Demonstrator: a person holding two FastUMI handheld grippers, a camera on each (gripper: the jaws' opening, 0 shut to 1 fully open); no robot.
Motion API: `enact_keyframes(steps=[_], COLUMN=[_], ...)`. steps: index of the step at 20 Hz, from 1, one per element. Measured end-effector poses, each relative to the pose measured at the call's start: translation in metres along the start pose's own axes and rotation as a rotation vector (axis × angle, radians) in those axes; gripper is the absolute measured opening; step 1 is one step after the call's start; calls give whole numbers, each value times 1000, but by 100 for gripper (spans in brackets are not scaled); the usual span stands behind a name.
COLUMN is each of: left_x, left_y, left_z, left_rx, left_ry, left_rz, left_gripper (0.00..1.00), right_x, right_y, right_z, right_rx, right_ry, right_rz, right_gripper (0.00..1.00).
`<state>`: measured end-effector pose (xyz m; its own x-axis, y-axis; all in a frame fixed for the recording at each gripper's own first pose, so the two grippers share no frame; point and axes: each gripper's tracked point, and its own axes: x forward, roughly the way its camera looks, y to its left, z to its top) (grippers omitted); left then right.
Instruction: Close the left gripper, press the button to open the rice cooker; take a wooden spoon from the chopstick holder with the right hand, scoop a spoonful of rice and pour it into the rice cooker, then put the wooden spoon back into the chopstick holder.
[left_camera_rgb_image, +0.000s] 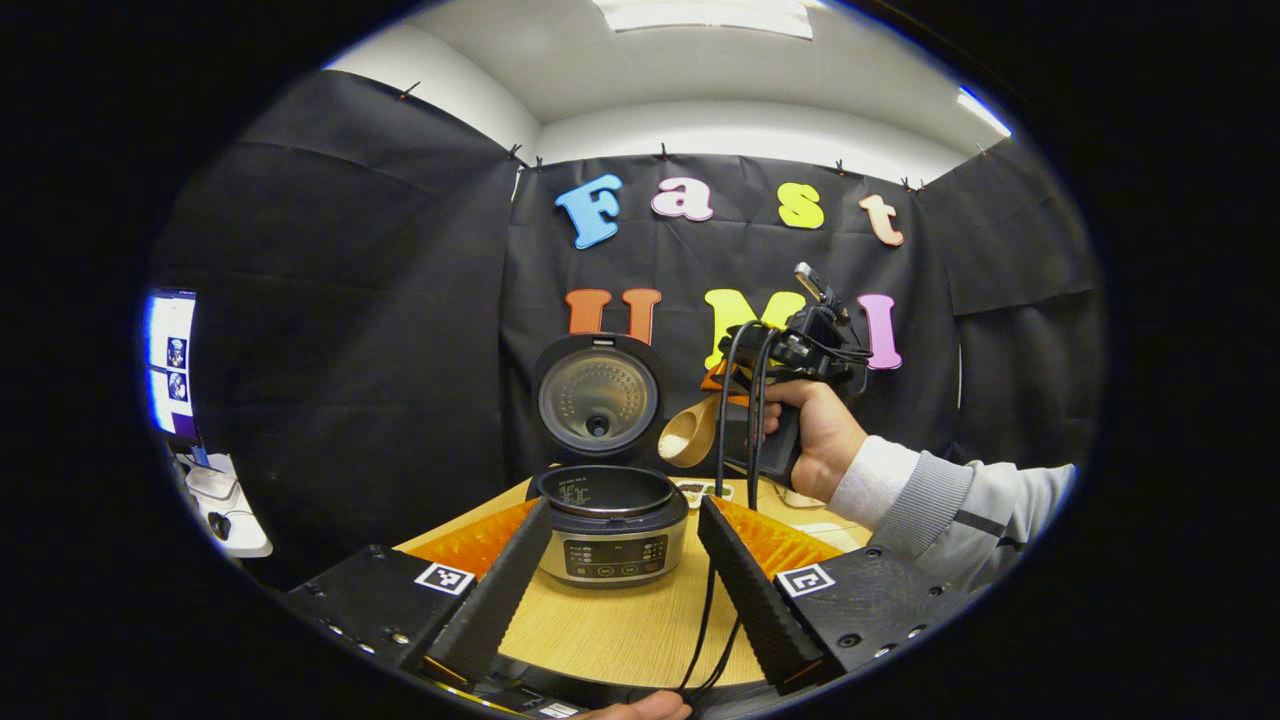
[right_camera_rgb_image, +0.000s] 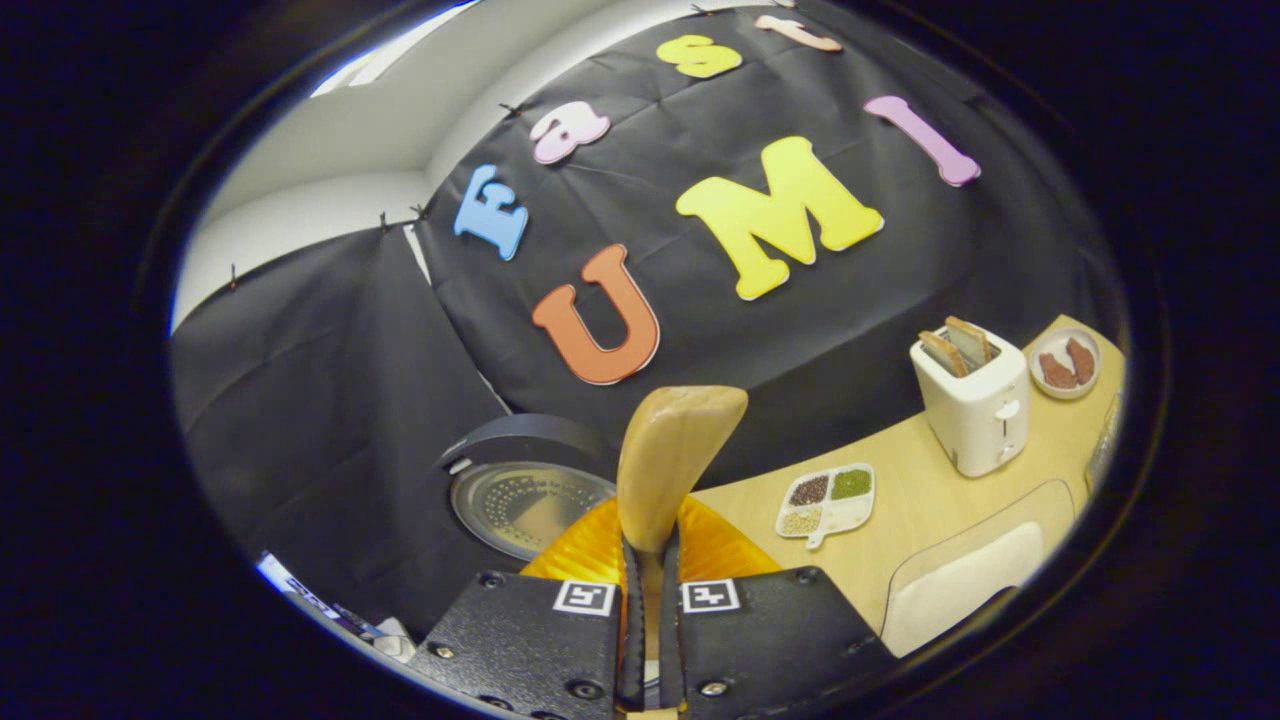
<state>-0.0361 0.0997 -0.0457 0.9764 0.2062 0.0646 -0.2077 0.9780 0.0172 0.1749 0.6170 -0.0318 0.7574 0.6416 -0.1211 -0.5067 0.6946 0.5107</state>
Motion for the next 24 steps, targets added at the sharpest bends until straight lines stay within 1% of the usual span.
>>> enact_keyframes(steps=[3, 9, 10, 11, 13, 16, 20, 21, 24], left_x=[-1, 2, 1, 1, -1, -2, -2, -1, -4], left_y=[3, 14, 15, 13, 16, 16, 9, 9, 1], left_z=[-1, -3, -3, -5, -4, -3, -5, -4, -1], left_rx=[-19, -43, -51, -55, -57, -66, -45, -40, -31], left_ry=[-3, -3, 0, 5, -4, -8, -6, -4, -13], left_rz=[-3, 20, 15, 5, 6, 4, -4, -3, -20], left_gripper=[94, 94, 94, 94, 95, 95, 94, 94, 94], right_x=[13, 27, 27, 28, 28, 22, 12, 11, 10], right_y=[9, 19, 22, 25, 31, 47, 64, 66, 69], right_z=[-9, -27, -33, -39, -47, -53, -51, -53, -60], right_rx=[-143, -273, -291, -333, -444, -558, -771, -809, -865], right_ry=[-6, -1, 5, 18, 22, -13, -72, -78, -62], right_rz=[-6, -20, -8, 3, 18, 53, 60, 59, 76], right_gripper=[11, 11, 11, 11, 11, 11, 11, 11, 11])
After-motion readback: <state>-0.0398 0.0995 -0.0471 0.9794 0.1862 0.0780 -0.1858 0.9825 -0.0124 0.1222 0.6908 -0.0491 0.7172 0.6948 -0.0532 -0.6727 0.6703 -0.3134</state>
